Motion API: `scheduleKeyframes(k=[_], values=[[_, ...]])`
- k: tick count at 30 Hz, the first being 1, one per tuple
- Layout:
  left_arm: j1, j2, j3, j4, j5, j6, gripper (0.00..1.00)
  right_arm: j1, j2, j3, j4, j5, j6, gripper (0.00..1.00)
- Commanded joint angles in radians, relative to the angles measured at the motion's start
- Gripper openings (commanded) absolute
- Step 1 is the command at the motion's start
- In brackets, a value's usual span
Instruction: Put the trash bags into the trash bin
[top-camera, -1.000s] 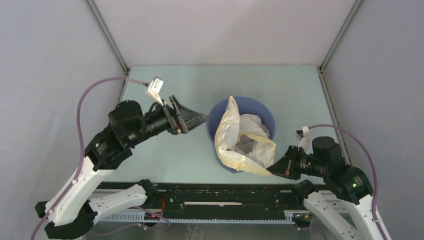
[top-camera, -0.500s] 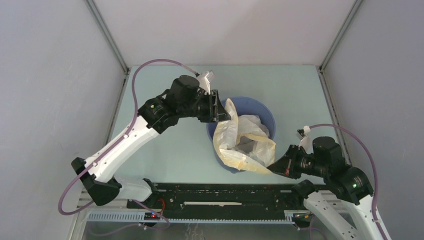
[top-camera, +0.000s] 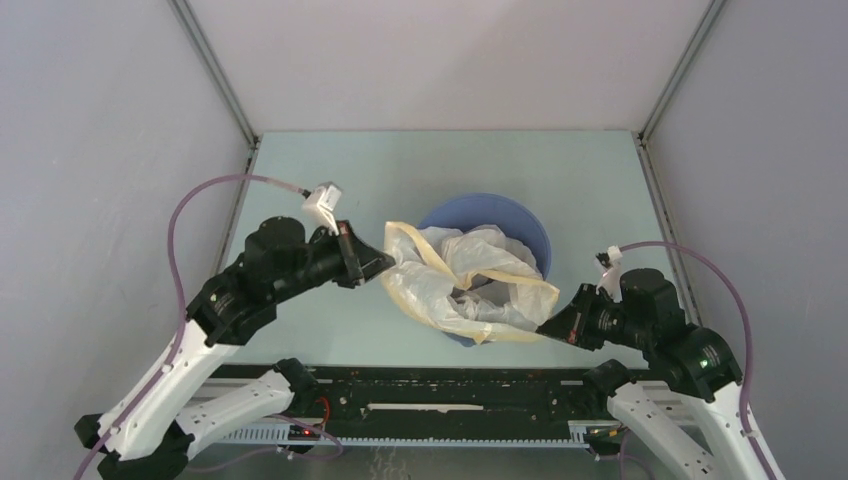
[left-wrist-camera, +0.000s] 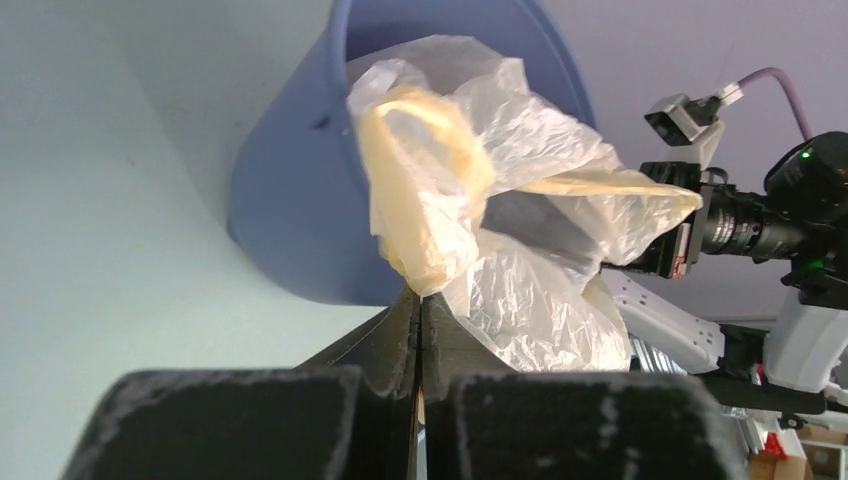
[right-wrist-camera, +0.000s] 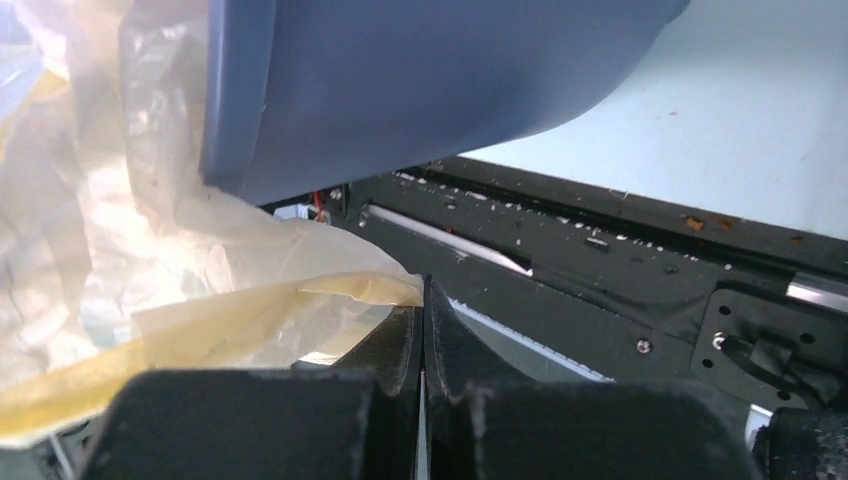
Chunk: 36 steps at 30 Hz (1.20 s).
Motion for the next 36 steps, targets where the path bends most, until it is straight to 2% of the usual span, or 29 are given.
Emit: scheduleKeyframes(k=[1,5,8,11,14,17,19,22,25,28,32,36], values=[[0.018,-0.026,-0.126,0.069,-0.069,-0.058,0.00,0.001,0.031,-0.005,0.052,0.127,-0.041,0.00],[0.019,-0.068,-0.211,0.049,-0.160,-0.062,0.00,-0.007,0.029,0.001,0.045,0.256,-0.028,0.00],[0.051,-0.109,-0.275,0.076,-0.191,-0.069,0.00,-0.024,0.031,0.007,0.059,0.292,-0.040,0.00],[0.098,-0.082,-0.286,0.075,-0.219,-0.062,0.00,-0.049,0.058,0.019,0.093,0.309,-0.073,0.01],[0.155,-0.020,-0.289,0.129,-0.152,-0.071,0.00,-0.083,0.117,0.020,0.132,0.302,-0.125,0.04],[0.165,0.041,-0.269,0.188,-0.063,-0.071,0.00,-0.124,0.187,0.046,0.146,0.240,-0.202,0.07],[0.165,0.070,-0.262,0.206,-0.034,-0.073,0.00,-0.135,0.212,0.065,0.129,0.229,-0.250,0.13],[0.165,0.107,-0.239,0.205,0.004,-0.068,0.00,-0.141,0.215,0.143,0.013,0.248,-0.331,0.18],[0.164,0.113,-0.232,0.206,0.032,-0.070,0.00,-0.138,0.173,0.248,-0.114,0.309,-0.382,0.42],[0.165,0.120,-0.236,0.214,0.044,-0.078,0.00,-0.138,0.158,0.348,-0.227,0.349,-0.443,0.61],[0.166,0.155,-0.217,0.212,0.064,-0.070,0.00,-0.137,0.211,0.564,-0.296,0.373,-0.517,0.62],[0.165,0.198,-0.186,0.209,0.089,-0.061,0.00,-0.137,0.290,0.729,-0.183,0.190,-0.697,0.62]])
